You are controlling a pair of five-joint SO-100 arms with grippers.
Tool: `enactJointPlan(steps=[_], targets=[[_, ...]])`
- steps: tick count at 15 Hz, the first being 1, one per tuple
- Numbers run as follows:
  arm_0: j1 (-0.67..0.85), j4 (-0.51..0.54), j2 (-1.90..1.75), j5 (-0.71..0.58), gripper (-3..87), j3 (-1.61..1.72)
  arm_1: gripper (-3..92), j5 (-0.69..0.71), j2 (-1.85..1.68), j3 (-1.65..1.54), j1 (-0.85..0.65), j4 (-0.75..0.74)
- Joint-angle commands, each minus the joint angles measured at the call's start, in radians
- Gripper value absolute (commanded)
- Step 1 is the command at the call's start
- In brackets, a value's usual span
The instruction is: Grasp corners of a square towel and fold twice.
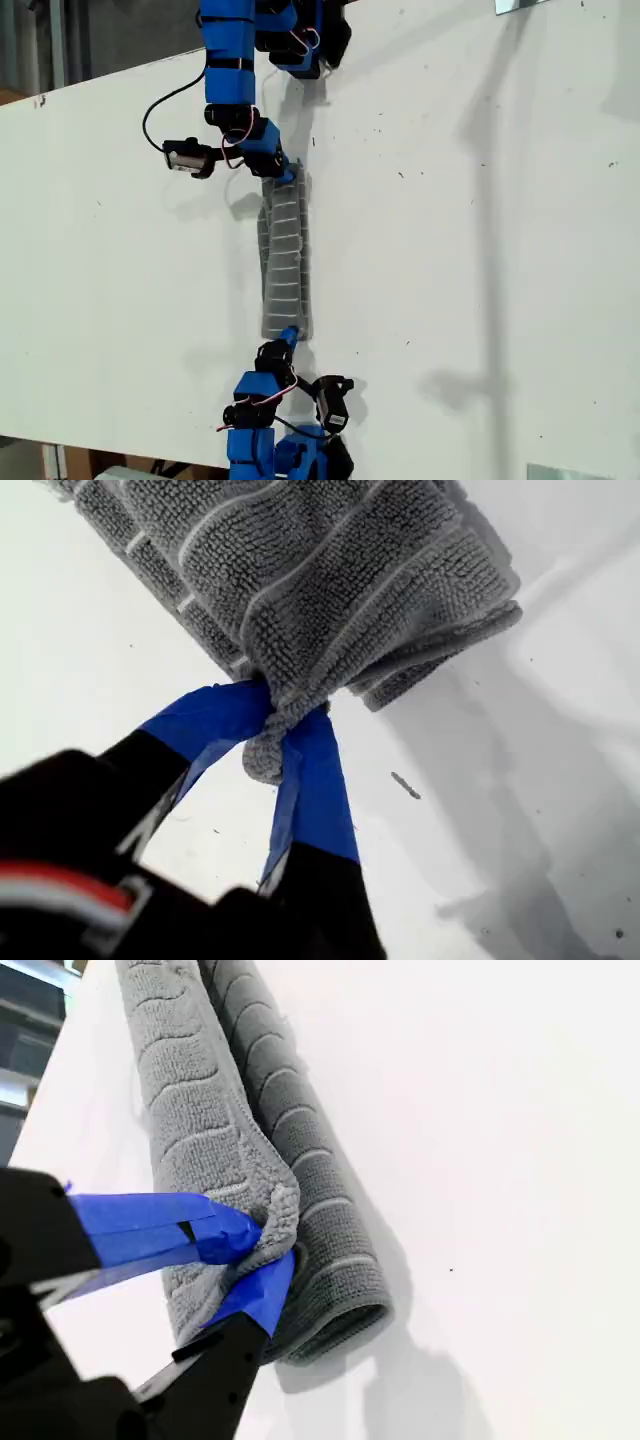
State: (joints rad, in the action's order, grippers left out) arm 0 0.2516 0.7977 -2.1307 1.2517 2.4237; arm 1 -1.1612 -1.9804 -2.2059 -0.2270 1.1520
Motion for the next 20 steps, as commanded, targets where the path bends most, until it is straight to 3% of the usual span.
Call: enactJointPlan(steps=[1,8,9,10,11,16,20], targets=[[0.029,-0.014,0.015,0.012,-0.1,0.003,-0.1,0.002,0.035,0.005,-0.025,-0.034],[0.066,-0.037,0.067,0.084,0.0,0.058,0.0,-0.006,0.189,0.026,-0.012,-0.077],[0.061,-0.032,0.067,0.080,1.5,0.054,14.0,-0.003,0.190,0.038,0.005,-0.058],[0.051,-0.018,0.064,0.080,15.1,0.043,27.3,-0.011,0.184,0.052,0.018,-0.034],[0.041,0.006,0.058,0.081,21.4,0.023,34.0,-0.011,0.173,0.061,0.018,-0.014],[0.032,0.121,-0.106,0.083,22.8,0.055,38.9,0.049,0.149,0.060,-0.084,0.034],[0.121,0.307,-0.448,0.081,22.6,0.186,37.5,0.186,0.383,0.115,-0.256,0.000]])
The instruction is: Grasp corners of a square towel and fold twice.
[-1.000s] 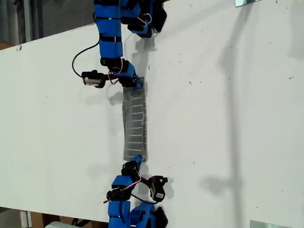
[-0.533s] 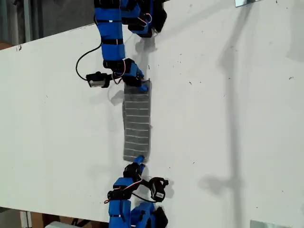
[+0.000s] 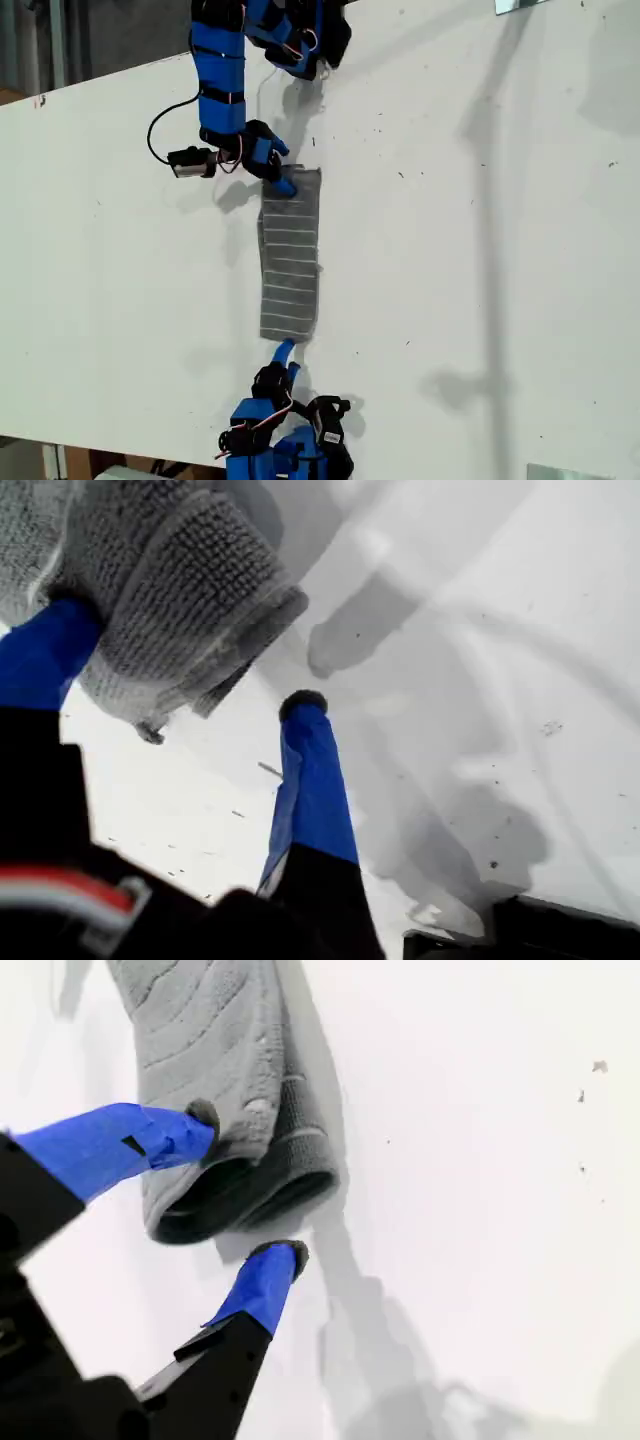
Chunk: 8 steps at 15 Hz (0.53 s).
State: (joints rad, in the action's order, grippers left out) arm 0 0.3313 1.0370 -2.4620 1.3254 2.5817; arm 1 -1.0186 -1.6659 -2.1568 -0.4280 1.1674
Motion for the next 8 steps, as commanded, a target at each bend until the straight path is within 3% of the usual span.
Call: enactJointPlan(steps=[1,4,5,8], targets=[[0.069,0.115,-0.235,0.015,22.6,0.098,37.5,0.069,0.175,0.109,-0.080,-0.026],[0.078,0.337,-0.710,0.061,22.4,0.232,36.0,0.077,0.276,0.227,-0.046,-0.002],[0.067,0.359,-0.811,0.074,22.3,0.265,32.4,0.080,0.295,0.258,-0.041,0.006],[0.048,0.368,-0.905,0.115,22.2,0.348,0.0,0.081,0.308,0.250,-0.060,0.012]])
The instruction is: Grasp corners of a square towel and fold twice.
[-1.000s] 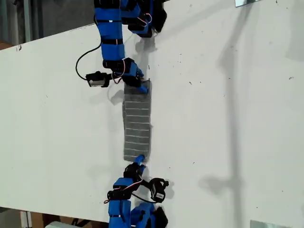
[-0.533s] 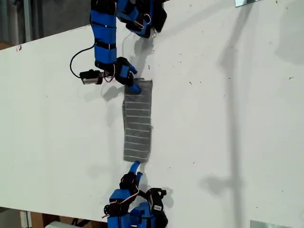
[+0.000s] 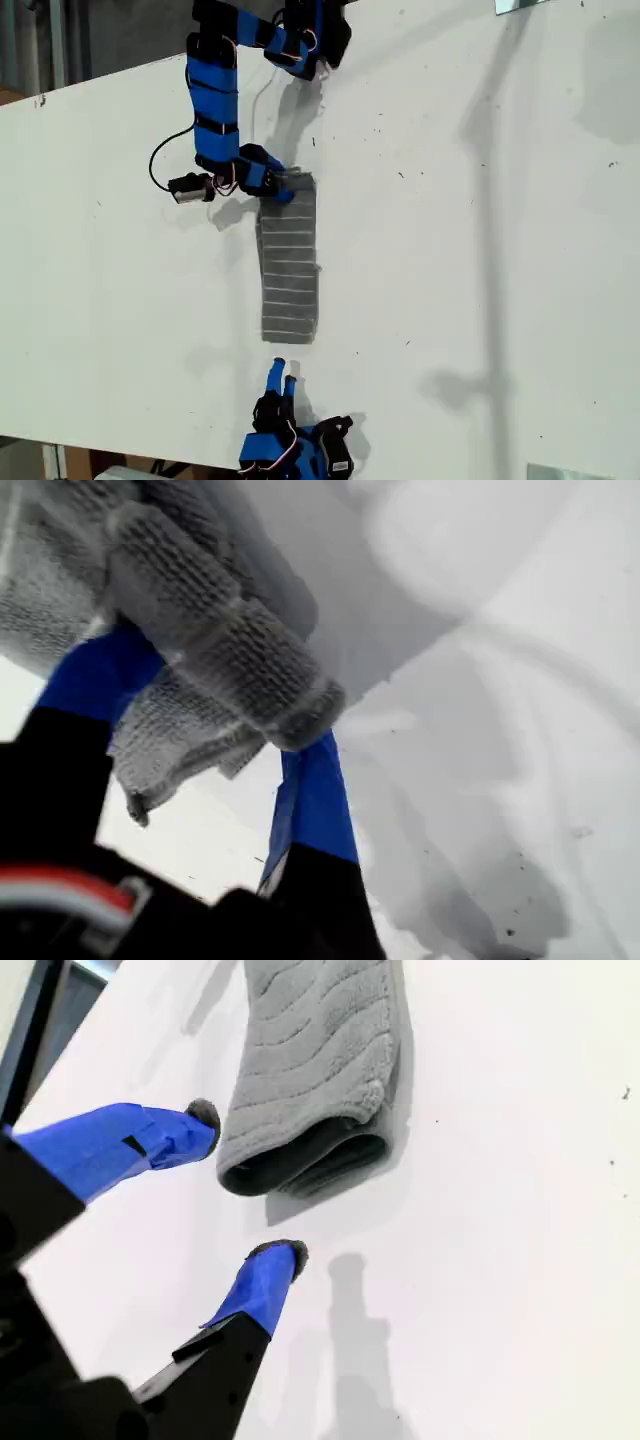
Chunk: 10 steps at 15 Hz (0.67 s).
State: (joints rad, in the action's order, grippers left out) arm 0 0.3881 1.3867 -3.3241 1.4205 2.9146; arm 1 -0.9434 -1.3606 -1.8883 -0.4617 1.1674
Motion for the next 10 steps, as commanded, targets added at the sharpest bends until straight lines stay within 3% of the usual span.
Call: enactJointPlan(steps=[1,6,10], targets=[[-0.012,0.035,-0.095,0.026,22.2,0.034,-0.1,-0.005,-0.023,-0.078,-0.048,-0.002],[0.002,0.023,-0.097,0.014,22.0,0.046,-0.1,-0.225,-0.416,-0.457,-0.032,-0.020],[0.057,0.003,-0.094,-0.043,21.7,0.058,-0.1,-0.557,-0.813,-0.531,0.267,0.213]])
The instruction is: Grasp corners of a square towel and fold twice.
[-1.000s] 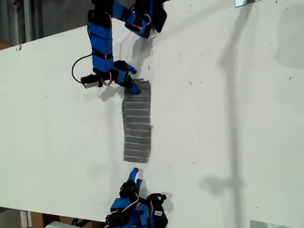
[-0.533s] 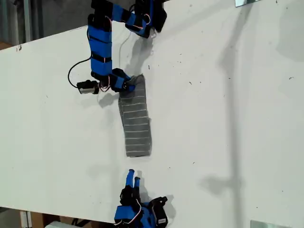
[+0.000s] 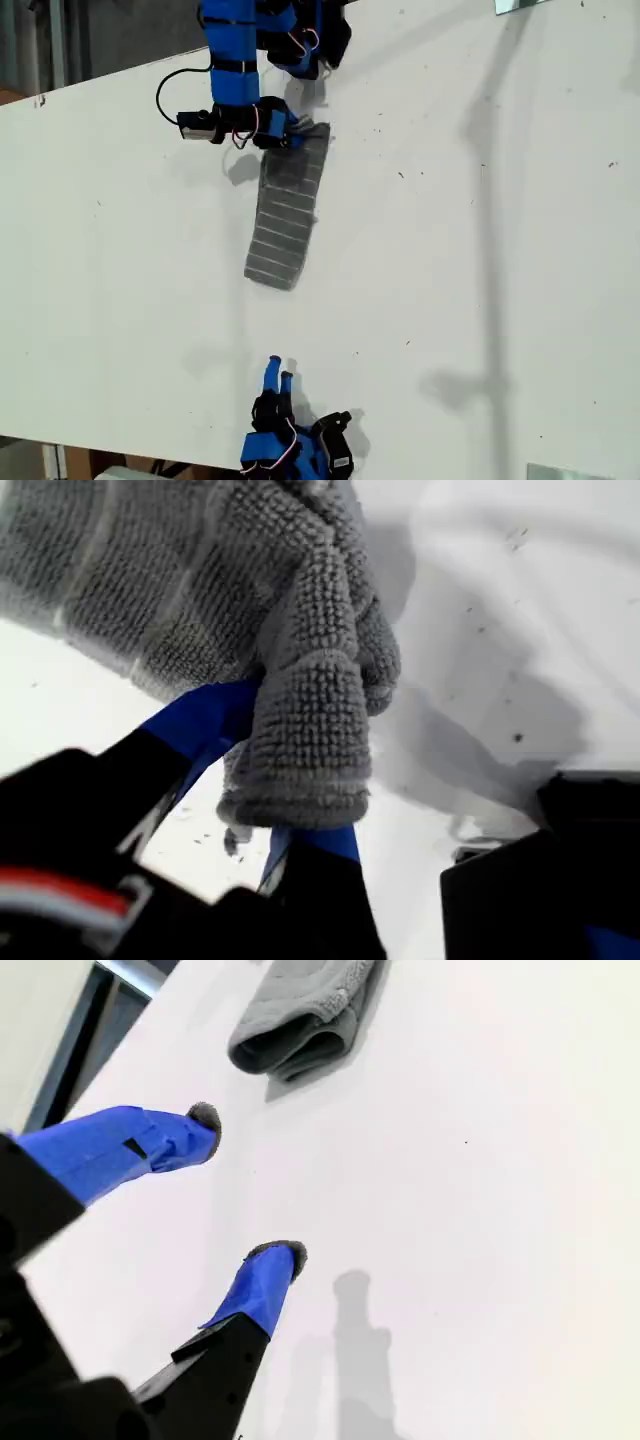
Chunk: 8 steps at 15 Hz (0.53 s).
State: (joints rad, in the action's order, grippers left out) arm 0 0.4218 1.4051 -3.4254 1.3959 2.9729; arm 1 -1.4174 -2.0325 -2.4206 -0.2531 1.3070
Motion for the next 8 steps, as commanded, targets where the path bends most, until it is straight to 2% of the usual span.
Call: enactJointPlan(steps=[1,2,4,6,8], targets=[[0.040,-0.035,0.008,-0.037,21.7,0.015,-0.1,-0.114,-0.252,0.014,0.084,0.144],[0.055,-0.061,0.008,-0.061,21.5,0.035,-0.1,-0.123,-0.368,0.032,0.087,0.221],[0.117,-0.092,-0.023,-0.083,21.0,0.123,-0.1,-0.057,-0.488,0.072,0.054,0.258],[0.123,-0.089,-0.034,-0.089,20.6,0.120,-0.1,0.008,-0.293,0.190,0.031,0.230],[0.132,-0.089,-0.034,-0.092,20.1,0.124,-0.1,0.057,0.025,0.423,0.014,0.285]])
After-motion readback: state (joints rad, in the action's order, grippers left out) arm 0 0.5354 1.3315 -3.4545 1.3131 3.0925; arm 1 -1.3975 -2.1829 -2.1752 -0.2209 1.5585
